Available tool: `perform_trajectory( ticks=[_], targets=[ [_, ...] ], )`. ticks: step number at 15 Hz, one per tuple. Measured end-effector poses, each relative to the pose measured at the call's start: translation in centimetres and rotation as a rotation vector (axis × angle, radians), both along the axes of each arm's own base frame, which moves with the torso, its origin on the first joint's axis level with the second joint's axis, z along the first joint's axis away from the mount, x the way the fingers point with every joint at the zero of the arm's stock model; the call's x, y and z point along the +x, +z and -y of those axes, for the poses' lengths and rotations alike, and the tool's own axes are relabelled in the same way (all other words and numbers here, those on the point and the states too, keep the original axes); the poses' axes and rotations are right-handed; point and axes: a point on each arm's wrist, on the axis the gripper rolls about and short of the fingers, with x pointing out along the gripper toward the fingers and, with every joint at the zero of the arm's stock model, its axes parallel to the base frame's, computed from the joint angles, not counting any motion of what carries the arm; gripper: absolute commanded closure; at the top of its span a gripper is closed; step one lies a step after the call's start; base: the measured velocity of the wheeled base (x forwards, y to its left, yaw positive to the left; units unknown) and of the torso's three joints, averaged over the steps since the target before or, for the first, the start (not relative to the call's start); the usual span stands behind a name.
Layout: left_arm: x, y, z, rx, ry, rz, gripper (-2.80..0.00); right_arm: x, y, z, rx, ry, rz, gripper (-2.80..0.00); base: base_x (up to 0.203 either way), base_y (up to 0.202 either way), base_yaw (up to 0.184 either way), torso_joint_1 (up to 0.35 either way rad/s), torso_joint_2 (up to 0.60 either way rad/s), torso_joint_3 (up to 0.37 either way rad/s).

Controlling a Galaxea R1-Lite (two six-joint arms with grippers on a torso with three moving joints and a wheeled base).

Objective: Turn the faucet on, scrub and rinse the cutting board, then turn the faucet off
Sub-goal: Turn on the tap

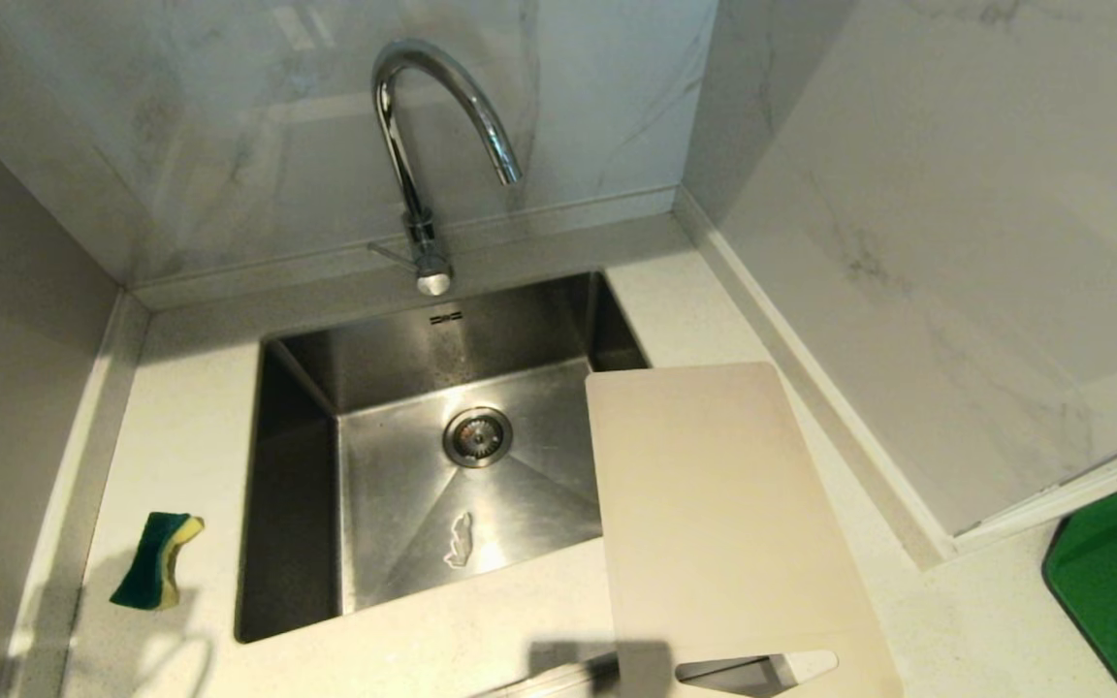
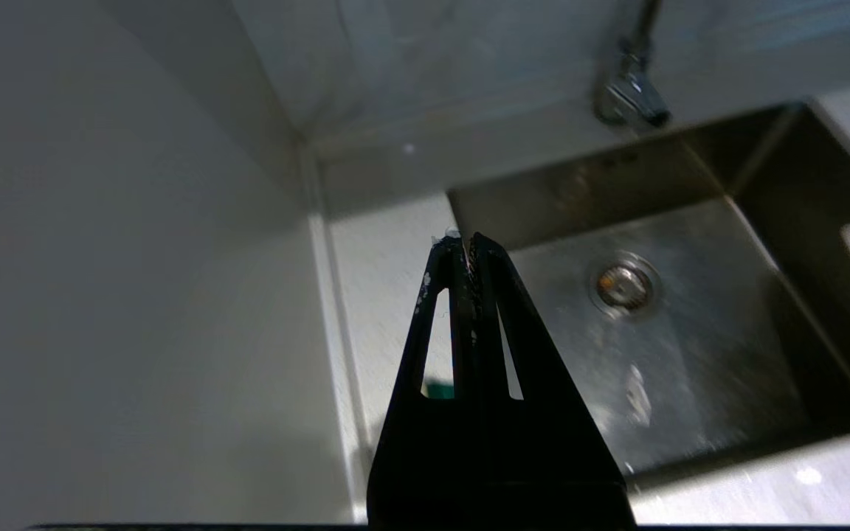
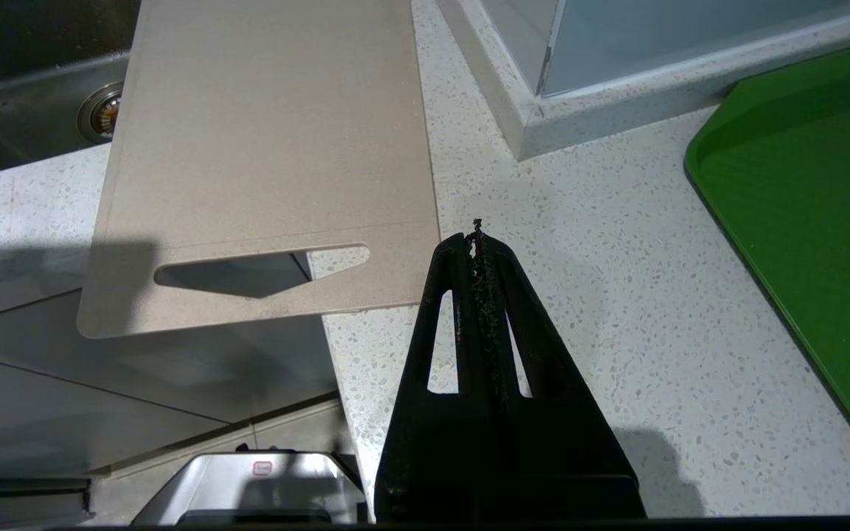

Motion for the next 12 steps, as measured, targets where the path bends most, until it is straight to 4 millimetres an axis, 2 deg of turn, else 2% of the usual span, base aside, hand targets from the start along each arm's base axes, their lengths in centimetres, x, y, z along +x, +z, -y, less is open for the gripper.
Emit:
perform_trajectory(
  ticks=[3, 6, 9, 12],
  targets=[
    [4.4, 4.3, -0.1, 0.039, 0.072, -0.056, 0.0, 0.0, 0.0, 0.0, 0.0, -0.001, 0.0, 0.0, 0.0, 0.0, 0.0, 0.0, 0.0, 0.0],
    [9.9, 6.3, 0.5, 0.041, 0.119, -0.123, 0.0, 0.0, 0.0, 0.0, 0.0, 0.0, 0.0, 0.0, 0.0, 0.0, 0.0, 0.0, 0.0, 0.0],
    [15.8, 6.5, 3.4, -0.001, 0.108, -0.178, 0.0, 0.0, 0.0, 0.0, 0.0, 0.001, 0.0, 0.0, 0.0, 0.0, 0.0, 0.0, 0.0, 0.0],
    [21.5, 5.1, 6.6, -0.121, 0.071, -0.204, 0.0, 0.0, 0.0, 0.0, 0.0, 0.001, 0.0, 0.0, 0.0, 0.0, 0.0, 0.0, 0.0, 0.0]
  ],
)
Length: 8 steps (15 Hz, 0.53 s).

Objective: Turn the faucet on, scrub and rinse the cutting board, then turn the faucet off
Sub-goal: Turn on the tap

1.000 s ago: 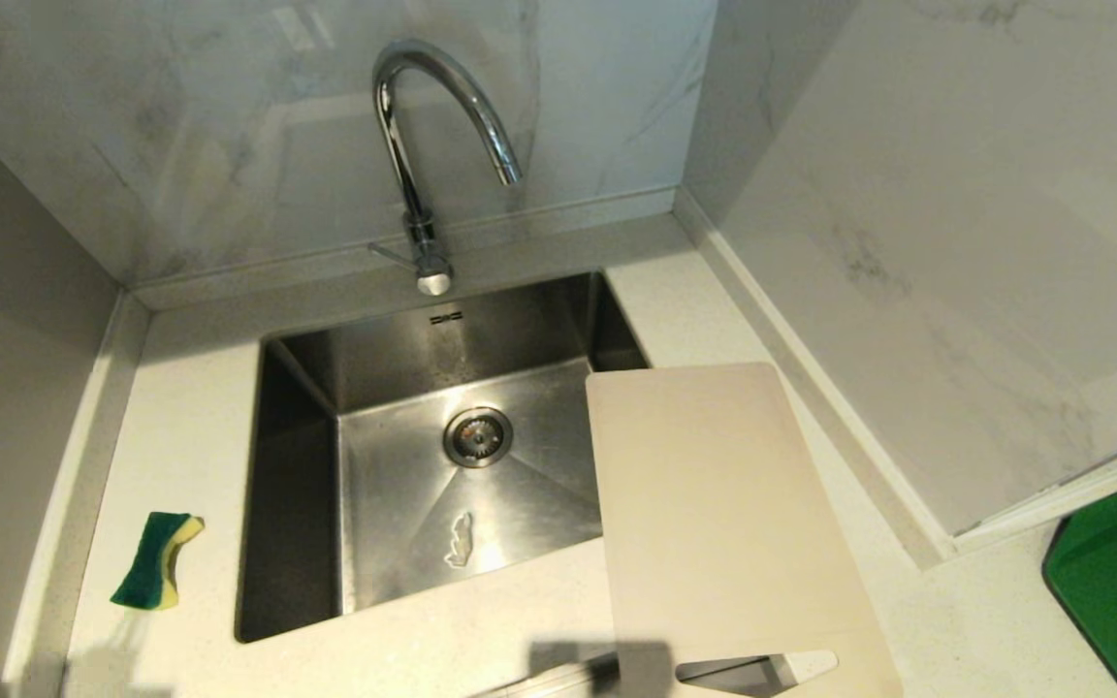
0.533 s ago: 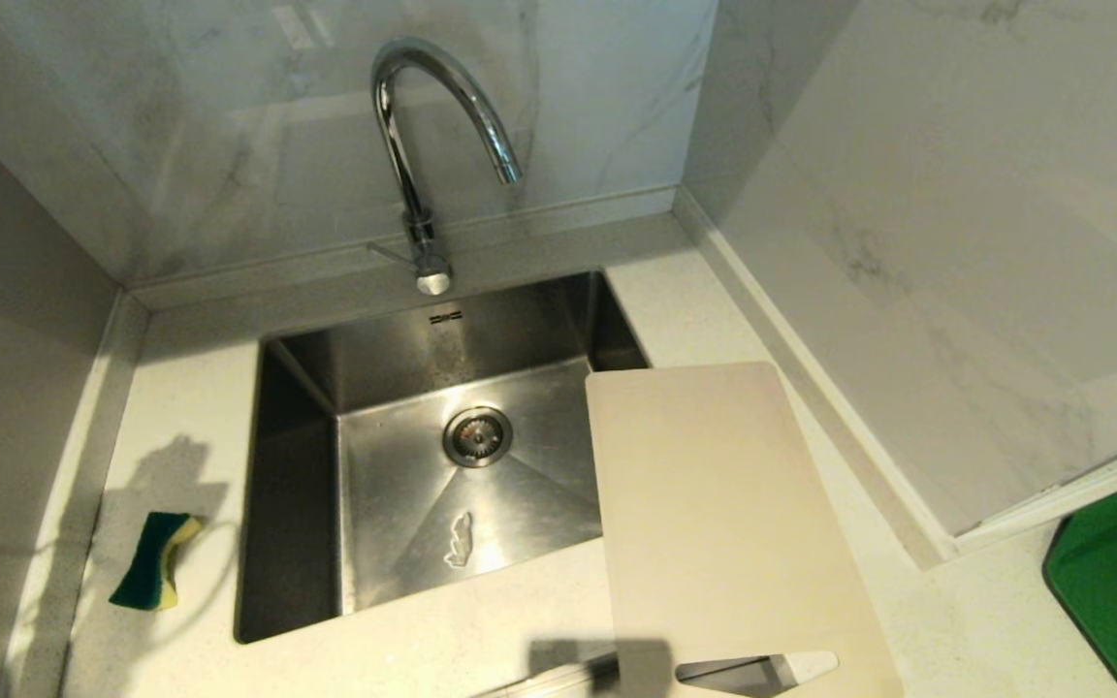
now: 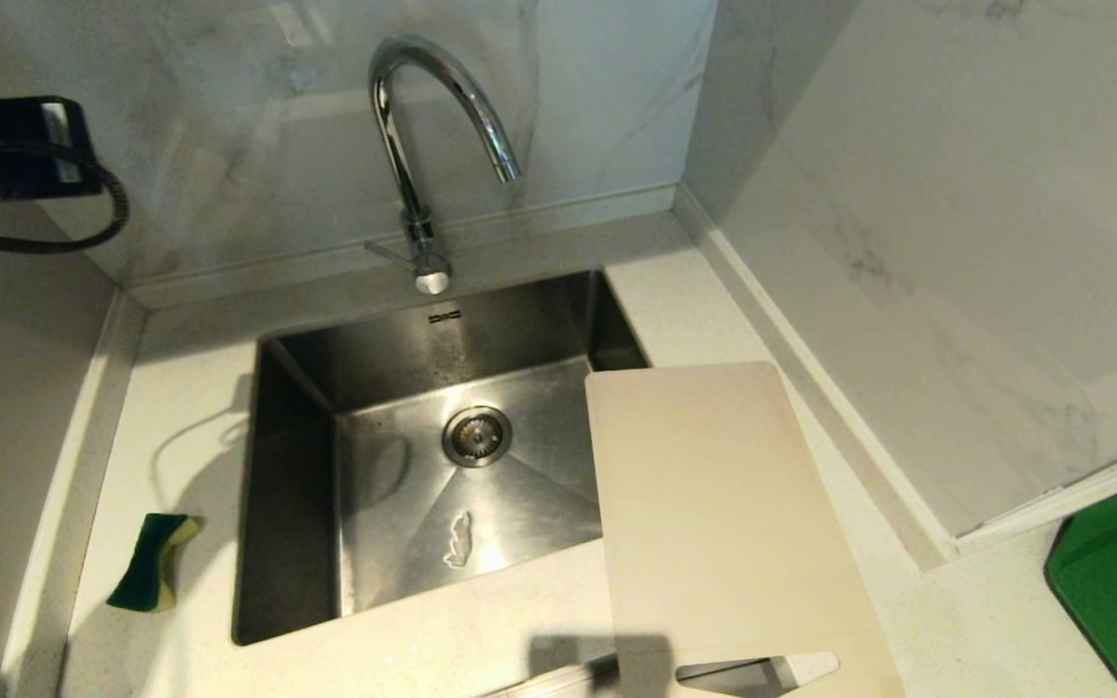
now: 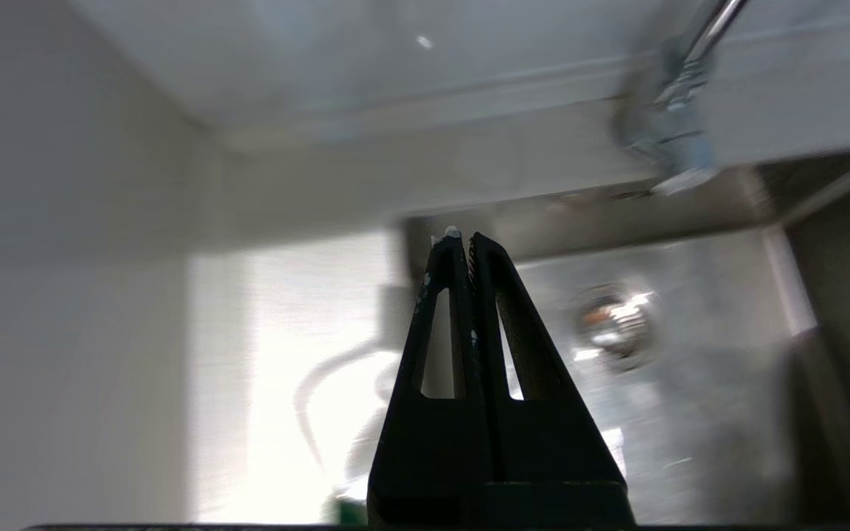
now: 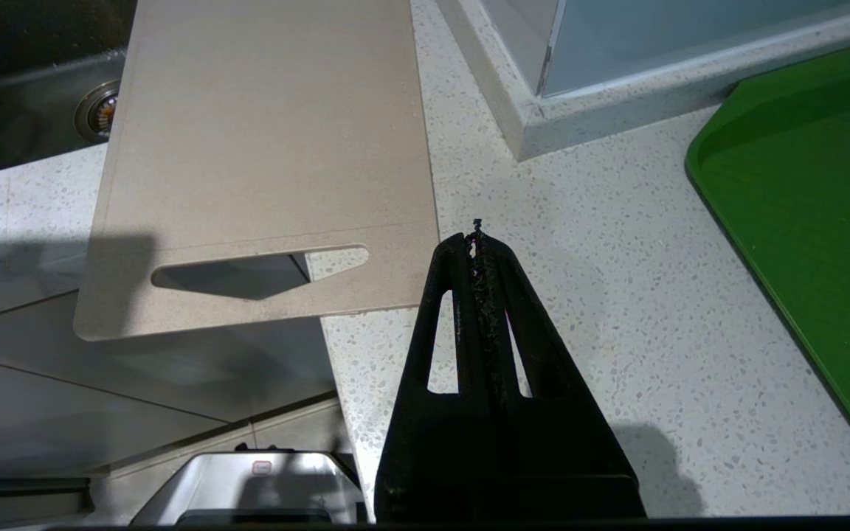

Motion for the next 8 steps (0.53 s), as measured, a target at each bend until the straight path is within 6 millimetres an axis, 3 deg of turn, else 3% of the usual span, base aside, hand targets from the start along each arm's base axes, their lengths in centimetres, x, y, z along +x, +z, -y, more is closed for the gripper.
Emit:
perform_trajectory(
  ticks=[4, 7, 8],
  targets=[
    [7.1, -2.7, 3.1, -0.217, -0.013, 0.026, 0.0, 0.0, 0.0, 0.0, 0.0, 0.0, 0.0, 0.0, 0.0, 0.0, 0.0, 0.0, 0.0, 0.0],
    [10.6, -3.6, 4.3, -0.303, -0.024, 0.053, 0.0, 0.0, 0.0, 0.0, 0.0, 0.0, 0.001, 0.0, 0.0, 0.0, 0.0, 0.0, 0.0, 0.0],
    [11.5, -3.8, 4.6, -0.32, -0.023, 0.061, -0.9, 0.0, 0.0, 0.0, 0.0, 0.0, 0.0, 0.0, 0.0, 0.0, 0.0, 0.0, 0.0, 0.0]
  ],
)
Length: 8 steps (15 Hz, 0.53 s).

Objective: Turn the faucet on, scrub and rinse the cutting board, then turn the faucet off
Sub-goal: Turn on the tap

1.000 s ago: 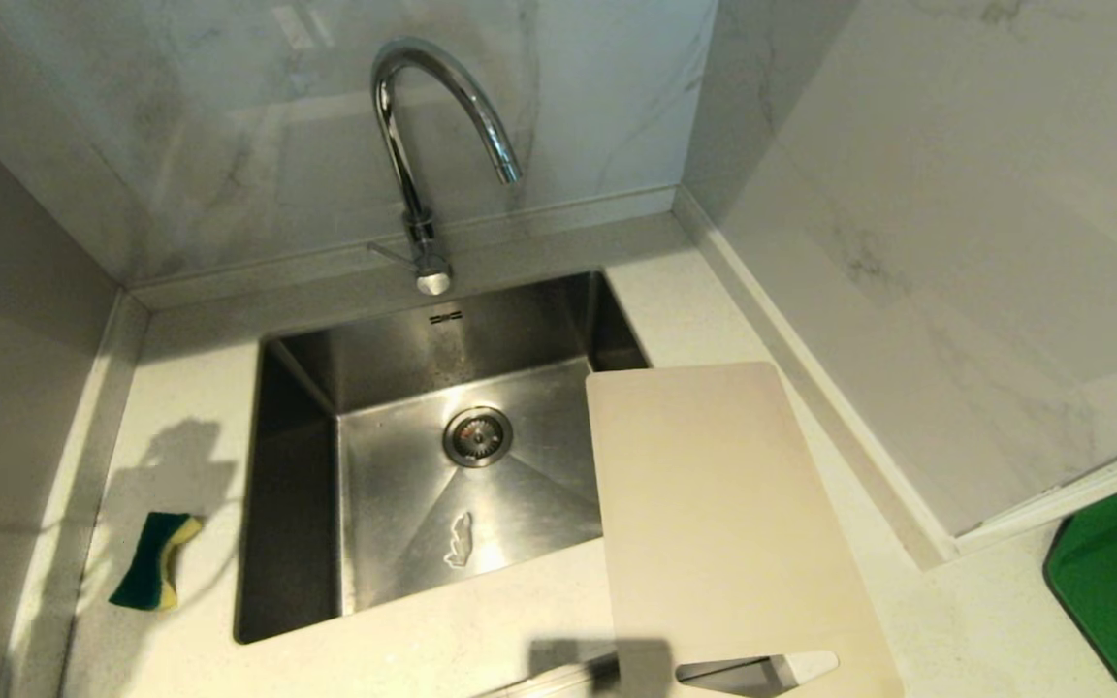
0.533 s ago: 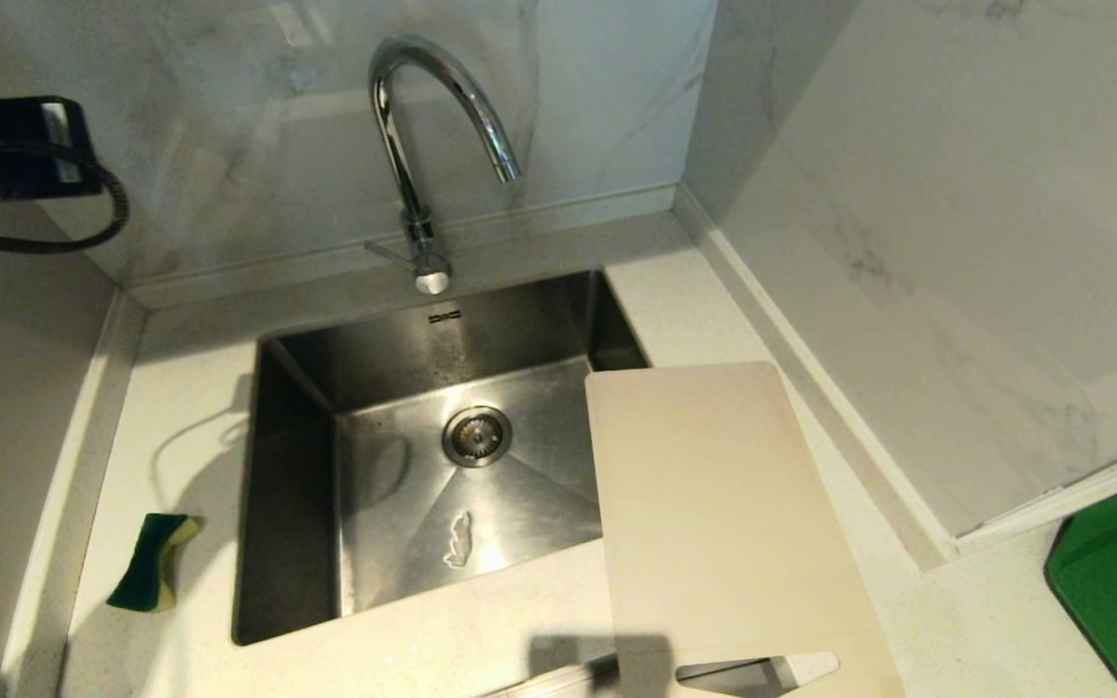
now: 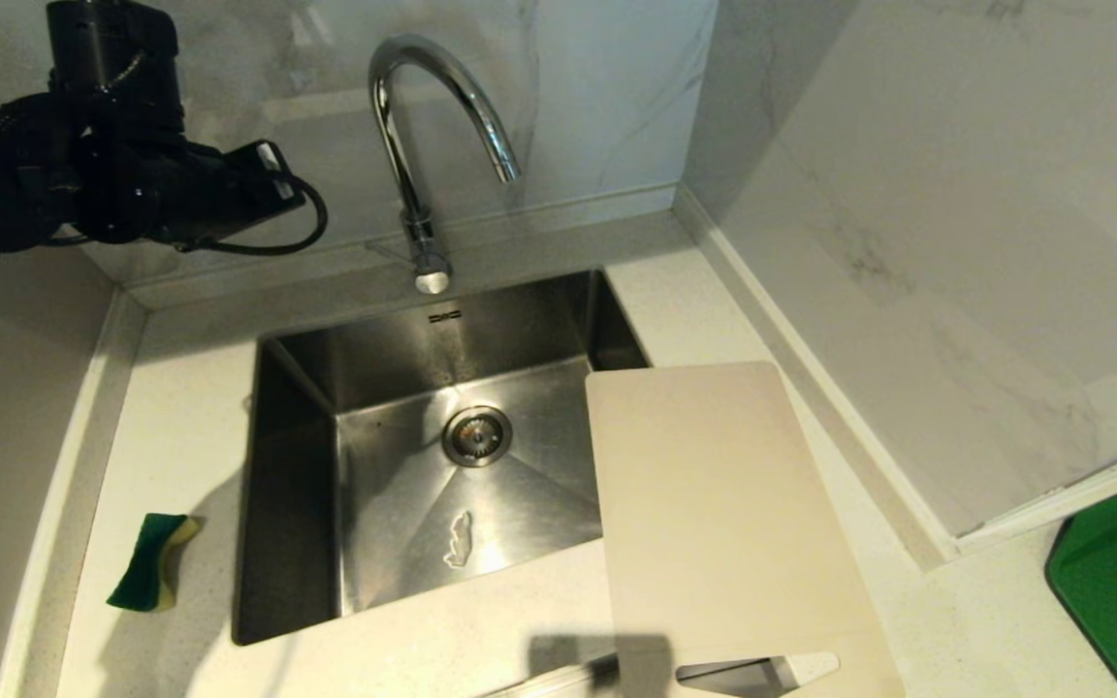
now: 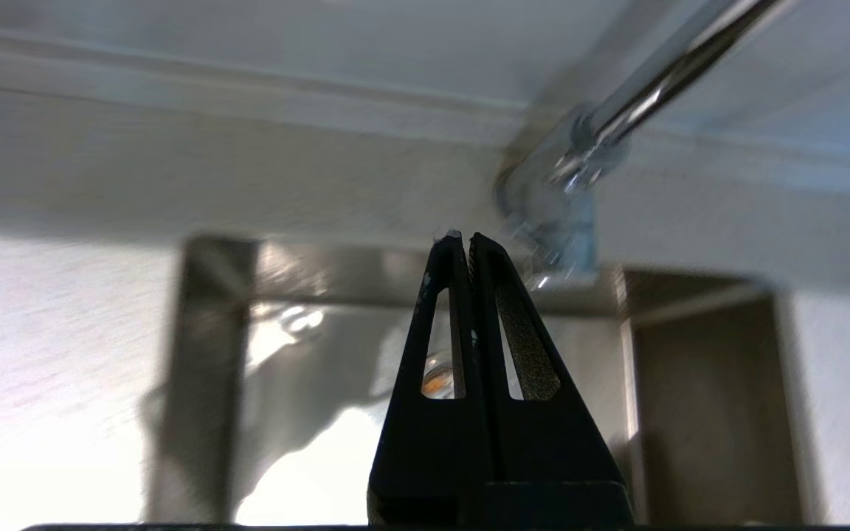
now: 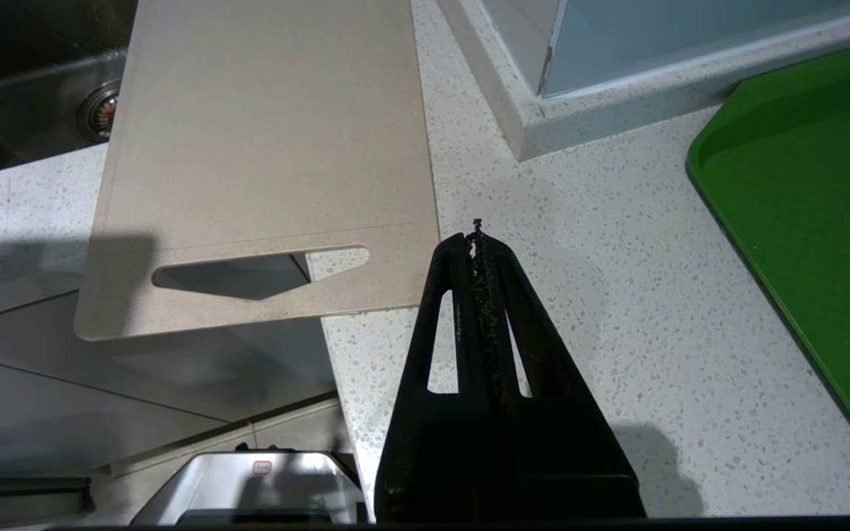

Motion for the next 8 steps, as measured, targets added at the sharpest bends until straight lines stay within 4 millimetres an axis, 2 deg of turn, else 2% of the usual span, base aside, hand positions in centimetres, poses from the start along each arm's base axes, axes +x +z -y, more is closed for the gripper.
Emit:
perform_trajectory(
  ticks=[1, 6, 8],
  targets=[
    [1.0, -0.3, 0.3, -0.012, 0.001, 0.004, -2.8, 0.0, 0.0, 0.0, -0.001, 0.0, 0.0, 0.0, 0.0, 0.0, 0.0, 0.0, 0.0, 0.0],
    [5.1, -2.8, 1.8, -0.053, 0.002, 0.083, -2.8, 0.0, 0.0, 0.0, -0.002, 0.0, 0.0, 0.0, 0.0, 0.0, 0.0, 0.0, 0.0, 0.0],
    [5.9, -3.6, 2.2, -0.106, 0.0, 0.1, -2.8, 0.0, 0.0, 0.0, -0.002, -0.001, 0.0, 0.0, 0.0, 0.0, 0.0, 0.0, 0.0, 0.0]
  ],
)
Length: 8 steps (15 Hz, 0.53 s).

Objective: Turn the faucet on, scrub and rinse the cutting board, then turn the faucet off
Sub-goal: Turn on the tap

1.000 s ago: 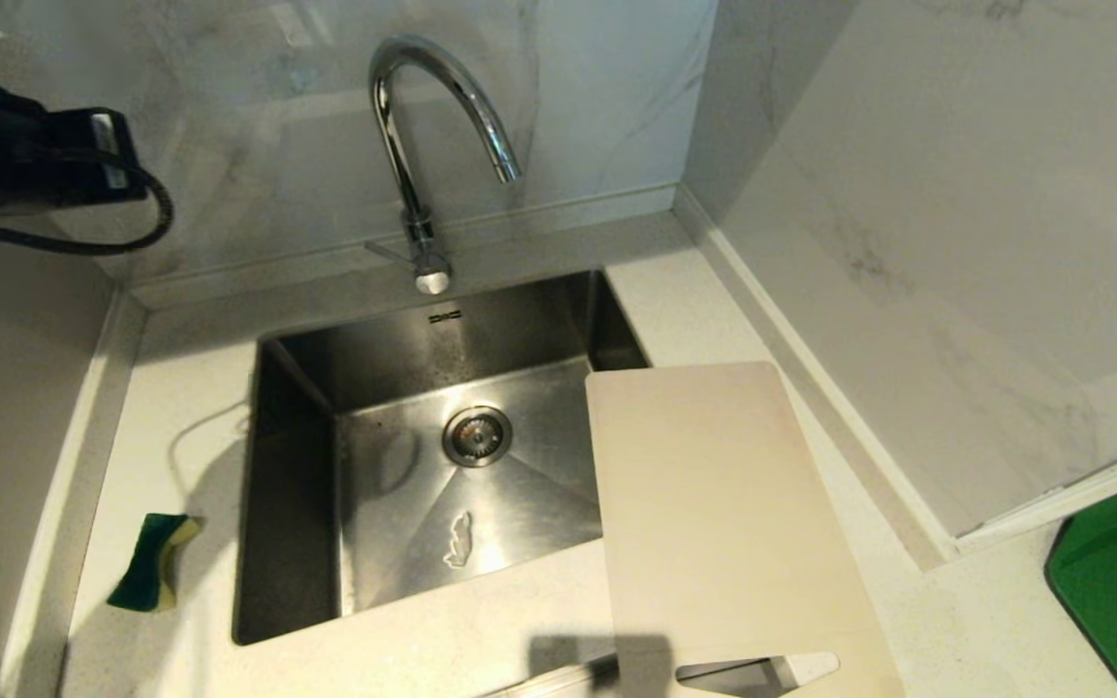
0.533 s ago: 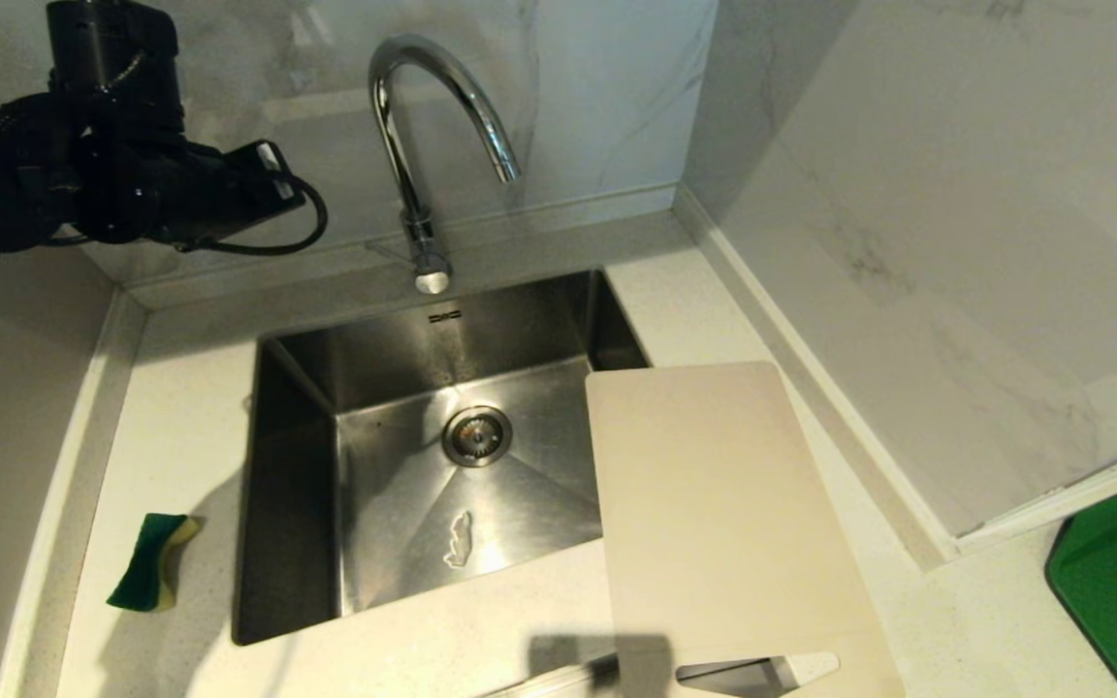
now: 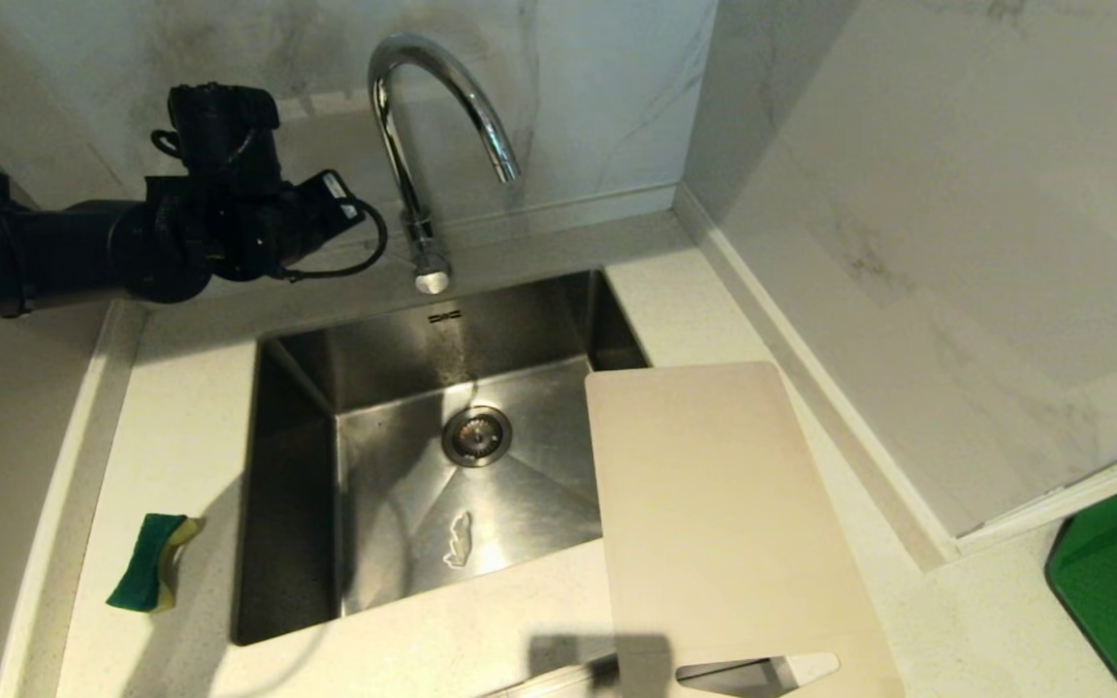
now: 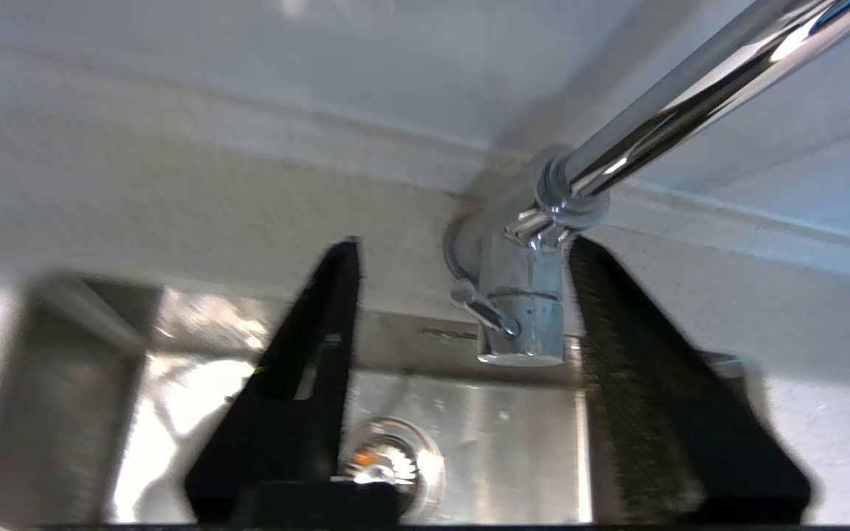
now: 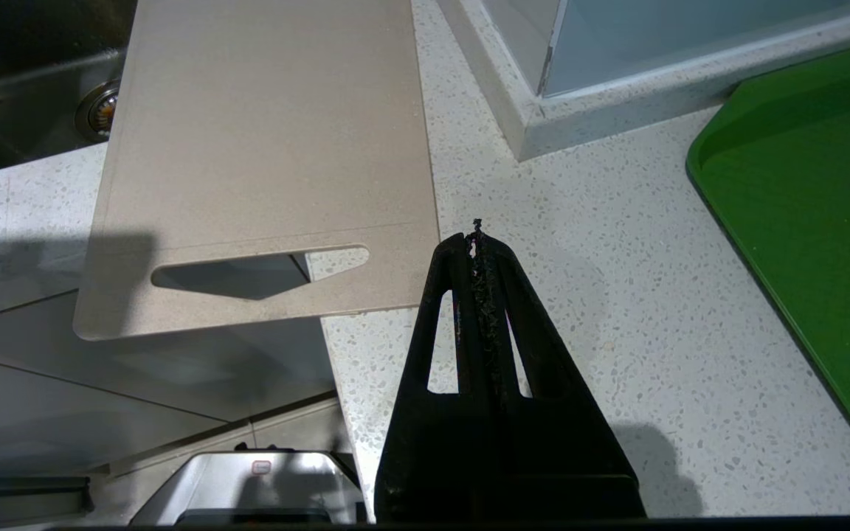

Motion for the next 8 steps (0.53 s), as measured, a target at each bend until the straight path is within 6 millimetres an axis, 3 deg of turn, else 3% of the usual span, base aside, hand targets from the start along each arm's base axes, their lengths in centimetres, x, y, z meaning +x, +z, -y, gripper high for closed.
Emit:
perform_trajectory(
  ticks=[4, 8],
  targets=[
    [0.2, -0.7, 1.4, -0.15, 0.003, 0.019, -2.8, 0.0, 0.0, 0.0, 0.0, 0.001, 0.0, 0.0, 0.0, 0.0, 0.0, 0.0, 0.0, 0.0],
    [0.4, -2.3, 4.0, -0.243, 0.127, 0.026, -2.8, 0.0, 0.0, 0.0, -0.001, 0.001, 0.0, 0.0, 0.0, 0.0, 0.0, 0.0, 0.0, 0.0]
  ],
)
